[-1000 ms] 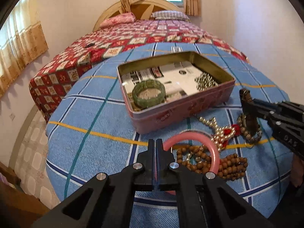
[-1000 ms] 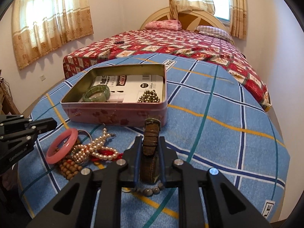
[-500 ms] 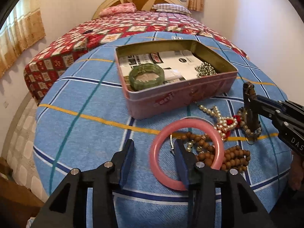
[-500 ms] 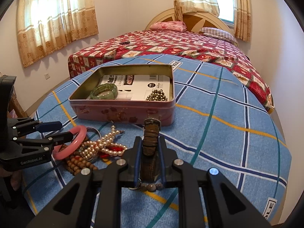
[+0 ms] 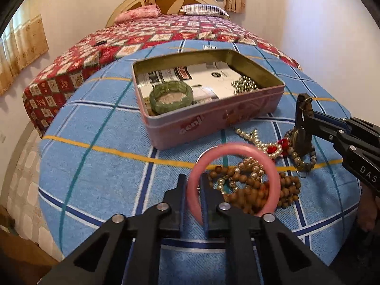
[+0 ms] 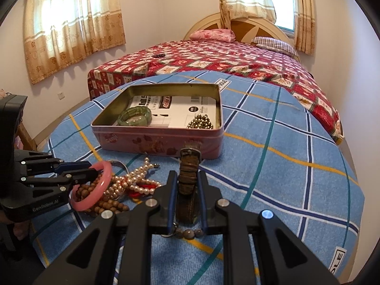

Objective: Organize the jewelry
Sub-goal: 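Carry the pink bangle with the left gripper while the right gripper carries the watch to the tin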

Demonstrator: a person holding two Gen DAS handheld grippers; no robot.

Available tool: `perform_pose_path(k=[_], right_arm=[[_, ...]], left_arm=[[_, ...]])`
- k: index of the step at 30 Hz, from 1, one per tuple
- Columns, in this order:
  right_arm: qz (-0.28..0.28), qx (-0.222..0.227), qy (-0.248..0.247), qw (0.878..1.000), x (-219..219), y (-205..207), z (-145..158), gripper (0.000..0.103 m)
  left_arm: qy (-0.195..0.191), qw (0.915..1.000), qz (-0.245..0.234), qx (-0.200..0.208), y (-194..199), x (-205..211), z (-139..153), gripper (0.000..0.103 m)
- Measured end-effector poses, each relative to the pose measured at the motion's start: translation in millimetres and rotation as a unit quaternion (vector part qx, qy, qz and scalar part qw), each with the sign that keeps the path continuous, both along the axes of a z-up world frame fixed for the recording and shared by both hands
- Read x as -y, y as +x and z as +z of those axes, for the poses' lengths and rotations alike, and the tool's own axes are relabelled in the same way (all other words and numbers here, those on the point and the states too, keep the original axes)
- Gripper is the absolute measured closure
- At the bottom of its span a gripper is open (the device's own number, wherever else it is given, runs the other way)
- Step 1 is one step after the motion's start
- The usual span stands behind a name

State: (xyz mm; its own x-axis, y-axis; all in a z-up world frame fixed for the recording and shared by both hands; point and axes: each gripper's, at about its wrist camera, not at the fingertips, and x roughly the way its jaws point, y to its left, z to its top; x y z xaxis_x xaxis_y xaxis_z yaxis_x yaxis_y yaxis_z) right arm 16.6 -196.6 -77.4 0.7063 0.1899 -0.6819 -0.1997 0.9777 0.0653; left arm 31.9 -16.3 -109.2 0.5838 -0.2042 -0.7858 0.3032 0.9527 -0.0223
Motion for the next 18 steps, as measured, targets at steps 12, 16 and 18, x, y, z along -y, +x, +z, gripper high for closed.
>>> perform_pose_path(k=[12,16,18], right_arm=[[-0.009,0.045,-0.003,0.999,2,-10,27,0.084],[-0.011,0.055,0.000,0.998,5,-10,33,0.084],[-0.013,0.058,0.000,0.998,5,-10,36,0.084]], left_arm=[[-0.001,0.9977,0.000,0.067,-14,3,45,0.094],[-0.002,0.9968,0.005,0.080,-14,1,53,0.094],[0.000,0.9962,0.011,0.087,-13,0,56,0.094]])
